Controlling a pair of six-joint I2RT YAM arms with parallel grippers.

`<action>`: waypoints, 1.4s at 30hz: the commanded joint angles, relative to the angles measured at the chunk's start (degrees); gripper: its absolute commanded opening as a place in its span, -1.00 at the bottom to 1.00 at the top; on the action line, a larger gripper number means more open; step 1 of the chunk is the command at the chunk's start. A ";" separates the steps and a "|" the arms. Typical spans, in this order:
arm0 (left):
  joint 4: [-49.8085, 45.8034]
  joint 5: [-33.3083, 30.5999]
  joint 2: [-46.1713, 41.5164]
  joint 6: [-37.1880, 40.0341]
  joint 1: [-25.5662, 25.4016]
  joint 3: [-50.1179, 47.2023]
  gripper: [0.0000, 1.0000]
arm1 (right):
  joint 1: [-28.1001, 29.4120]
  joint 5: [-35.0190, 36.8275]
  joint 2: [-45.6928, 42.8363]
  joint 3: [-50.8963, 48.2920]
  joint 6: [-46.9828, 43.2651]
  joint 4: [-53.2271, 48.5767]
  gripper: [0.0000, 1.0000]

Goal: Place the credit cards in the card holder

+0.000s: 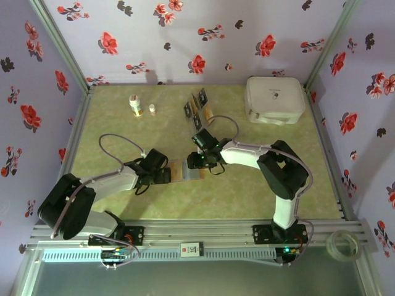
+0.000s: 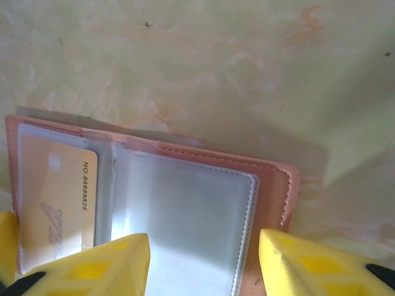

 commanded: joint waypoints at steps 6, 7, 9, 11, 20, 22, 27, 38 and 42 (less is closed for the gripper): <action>1.56 0.31 2.64 -1.07 -0.58 -0.71 0.99 | 2.30 -2.98 1.64 3.47 0.25 -0.94 -0.02; 1.52 0.24 2.65 -1.03 -0.57 -0.73 0.99 | 2.39 -3.52 1.61 3.48 0.63 -0.41 -0.02; 1.60 0.29 2.65 -1.01 -0.57 -0.91 0.99 | 2.41 -4.67 1.43 3.35 1.63 0.69 -0.02; 1.74 0.30 2.65 -1.07 -0.53 -1.00 0.99 | 2.39 -5.74 1.16 3.33 2.59 1.82 -0.02; 1.75 0.27 2.58 -0.94 -0.61 -0.96 0.99 | 1.30 2.46 -1.86 3.90 -1.62 -4.47 -0.02; 1.73 0.30 2.65 -0.91 -0.68 -1.02 0.99 | 1.07 4.04 -1.66 3.82 -2.62 -5.46 -0.02; 1.71 0.24 2.64 -0.83 -0.62 -1.00 0.99 | 0.72 4.82 -0.18 3.73 -3.30 -5.50 -0.02; 1.57 0.30 2.97 -0.81 -0.66 -0.70 0.99 | 1.67 0.45 3.80 4.87 -3.06 -4.56 -0.03; 1.66 0.29 3.09 -0.78 -0.66 -0.80 0.99 | 2.70 -0.98 4.01 5.10 -2.26 -3.91 -0.03</action>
